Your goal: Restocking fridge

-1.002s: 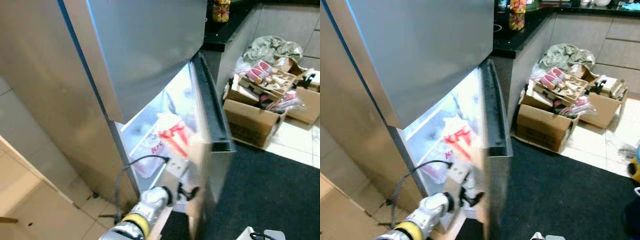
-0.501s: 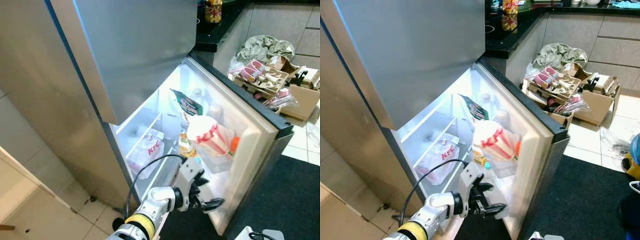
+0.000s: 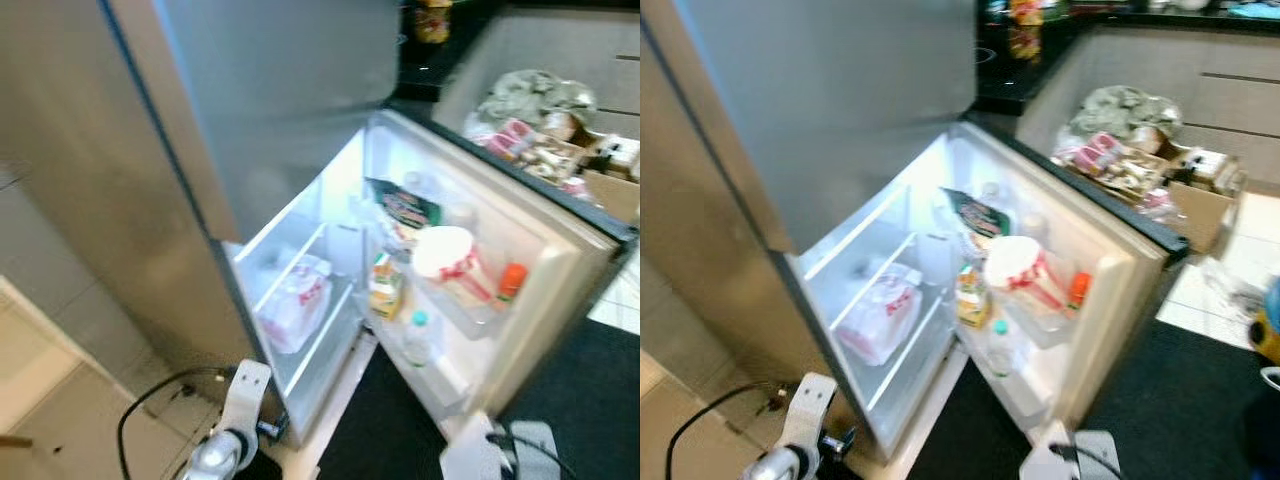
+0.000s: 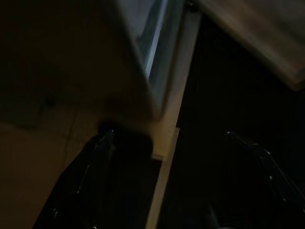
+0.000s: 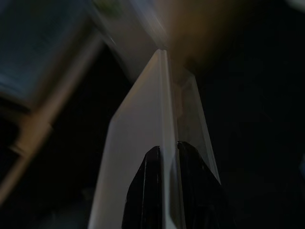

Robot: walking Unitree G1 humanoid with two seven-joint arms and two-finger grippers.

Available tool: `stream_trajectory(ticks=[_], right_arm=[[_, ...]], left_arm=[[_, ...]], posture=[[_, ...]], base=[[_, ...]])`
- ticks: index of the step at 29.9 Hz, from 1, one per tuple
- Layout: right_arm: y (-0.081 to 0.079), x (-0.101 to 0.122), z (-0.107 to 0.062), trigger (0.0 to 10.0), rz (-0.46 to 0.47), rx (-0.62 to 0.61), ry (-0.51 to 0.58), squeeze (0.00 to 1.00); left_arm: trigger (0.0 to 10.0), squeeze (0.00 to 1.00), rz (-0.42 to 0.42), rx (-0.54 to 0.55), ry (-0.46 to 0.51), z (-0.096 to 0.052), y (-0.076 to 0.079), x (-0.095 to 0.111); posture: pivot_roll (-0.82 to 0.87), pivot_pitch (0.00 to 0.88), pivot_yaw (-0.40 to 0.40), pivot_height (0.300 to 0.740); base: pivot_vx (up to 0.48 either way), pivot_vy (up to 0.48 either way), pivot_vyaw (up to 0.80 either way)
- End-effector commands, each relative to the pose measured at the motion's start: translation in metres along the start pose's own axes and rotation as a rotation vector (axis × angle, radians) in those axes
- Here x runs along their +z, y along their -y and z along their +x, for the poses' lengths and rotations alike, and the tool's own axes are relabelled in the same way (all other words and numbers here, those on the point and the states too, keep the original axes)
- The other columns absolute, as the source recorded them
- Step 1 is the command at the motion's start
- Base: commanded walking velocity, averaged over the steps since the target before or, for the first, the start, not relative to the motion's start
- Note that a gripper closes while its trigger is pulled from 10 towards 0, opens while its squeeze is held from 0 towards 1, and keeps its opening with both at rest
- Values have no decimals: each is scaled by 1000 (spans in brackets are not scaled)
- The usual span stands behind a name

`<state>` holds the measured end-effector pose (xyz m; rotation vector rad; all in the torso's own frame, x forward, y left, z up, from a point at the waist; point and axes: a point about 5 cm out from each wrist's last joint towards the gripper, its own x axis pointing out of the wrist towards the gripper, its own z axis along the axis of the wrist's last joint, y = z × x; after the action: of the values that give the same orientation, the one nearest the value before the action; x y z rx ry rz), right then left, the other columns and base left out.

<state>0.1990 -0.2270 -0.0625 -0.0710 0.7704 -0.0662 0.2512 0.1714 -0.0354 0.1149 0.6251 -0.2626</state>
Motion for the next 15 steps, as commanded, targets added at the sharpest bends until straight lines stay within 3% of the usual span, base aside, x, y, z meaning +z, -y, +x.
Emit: stream_trajectory(ticks=[1,6,15], right_arm=[[-10,9,2,10000,7,65,50,0],[-7,34,8,10000,-44,117,110,0],[35,54,6,10000,-67,-28,148,0]], left_arm=[[10000,0,-16,-2,26,2,5,3],[10000,0,-7,12,42,3,13,3],[10000,0,-9,43,50,3,12,6]], posture=[[-63,31,37,740],[-58,25,24,740],[-59,26,29,740]], base=[[0,0,0],[0,0,0],[0,0,0]])
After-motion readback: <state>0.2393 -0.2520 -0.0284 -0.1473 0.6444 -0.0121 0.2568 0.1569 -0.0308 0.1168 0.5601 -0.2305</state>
